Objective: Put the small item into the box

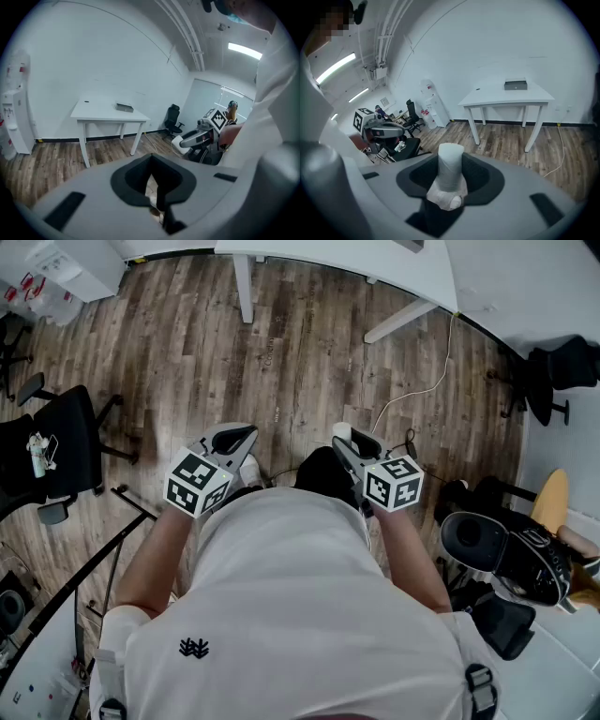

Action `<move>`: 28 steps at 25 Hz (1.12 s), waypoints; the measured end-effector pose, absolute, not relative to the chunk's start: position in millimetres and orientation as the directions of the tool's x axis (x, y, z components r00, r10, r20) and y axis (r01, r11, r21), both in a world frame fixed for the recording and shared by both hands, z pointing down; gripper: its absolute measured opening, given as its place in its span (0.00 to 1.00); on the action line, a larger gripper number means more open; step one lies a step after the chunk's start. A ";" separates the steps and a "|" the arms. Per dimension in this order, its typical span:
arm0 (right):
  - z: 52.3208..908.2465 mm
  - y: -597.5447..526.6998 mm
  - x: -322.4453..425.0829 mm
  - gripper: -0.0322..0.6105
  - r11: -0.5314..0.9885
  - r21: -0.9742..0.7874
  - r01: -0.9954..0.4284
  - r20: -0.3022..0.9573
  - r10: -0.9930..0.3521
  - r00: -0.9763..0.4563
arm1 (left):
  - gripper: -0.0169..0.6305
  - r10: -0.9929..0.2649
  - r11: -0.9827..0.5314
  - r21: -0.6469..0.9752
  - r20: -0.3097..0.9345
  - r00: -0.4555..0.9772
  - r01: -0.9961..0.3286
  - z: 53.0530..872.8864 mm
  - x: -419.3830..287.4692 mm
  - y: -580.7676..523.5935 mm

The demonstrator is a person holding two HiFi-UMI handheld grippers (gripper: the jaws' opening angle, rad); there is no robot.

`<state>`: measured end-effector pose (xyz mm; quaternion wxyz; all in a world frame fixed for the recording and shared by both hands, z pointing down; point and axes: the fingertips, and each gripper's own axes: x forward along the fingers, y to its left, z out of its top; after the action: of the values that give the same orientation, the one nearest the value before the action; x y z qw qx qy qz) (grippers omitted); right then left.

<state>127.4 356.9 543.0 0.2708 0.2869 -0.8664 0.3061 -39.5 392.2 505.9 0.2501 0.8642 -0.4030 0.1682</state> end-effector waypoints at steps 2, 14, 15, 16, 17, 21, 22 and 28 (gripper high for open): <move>538.5 356.0 119.9 0.30 0.640 -0.374 -0.671 0.651 -0.334 -0.682 | 0.04 -0.611 -0.540 0.312 0.494 0.619 -0.782 509.3 -53.7 387.3; 545.8 237.5 121.9 0.30 0.570 -0.441 -0.693 0.608 -0.378 -0.698 | 0.04 -0.594 -0.557 0.330 0.482 0.643 -0.762 500.2 -37.0 282.6; 544.2 222.7 120.8 0.30 0.565 -0.454 -0.689 0.596 -0.383 -0.706 | 0.04 -0.593 -0.563 0.323 0.485 0.643 -0.761 494.6 -35.2 271.6; 542.1 207.8 119.6 0.30 0.561 -0.465 -0.685 0.583 -0.388 -0.714 | 0.04 -0.589 -0.569 0.313 0.490 0.642 -0.761 490.6 -34.1 260.1; 539.7 193.3 119.1 0.30 0.559 -0.473 -0.681 0.570 -0.395 -0.720 | 0.04 -0.584 -0.574 0.303 0.500 0.640 -0.761 488.4 -33.2 248.2; 540.6 147.1 131.1 0.30 0.542 -0.504 -0.672 0.535 -0.415 -0.736 | 0.04 -0.570 -0.583 0.269 0.537 0.622 -0.767 486.2 -24.1 204.0; 544.3 139.4 136.9 0.30 0.532 -0.514 -0.673 0.534 -0.415 -0.737 | 0.04 -0.572 -0.583 0.264 0.539 0.618 -0.769 484.9 -19.7 194.9; 553.9 88.5 172.6 0.30 0.453 -0.568 -0.687 0.506 -0.466 -0.726 | 0.04 -0.530 -0.629 0.251 0.554 0.642 -0.736 480.1 22.4 145.6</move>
<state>172.6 88.5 553.9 0.1400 0.3430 -0.8407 0.3950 22.4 145.6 480.1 0.2339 0.8754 -0.3615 0.2197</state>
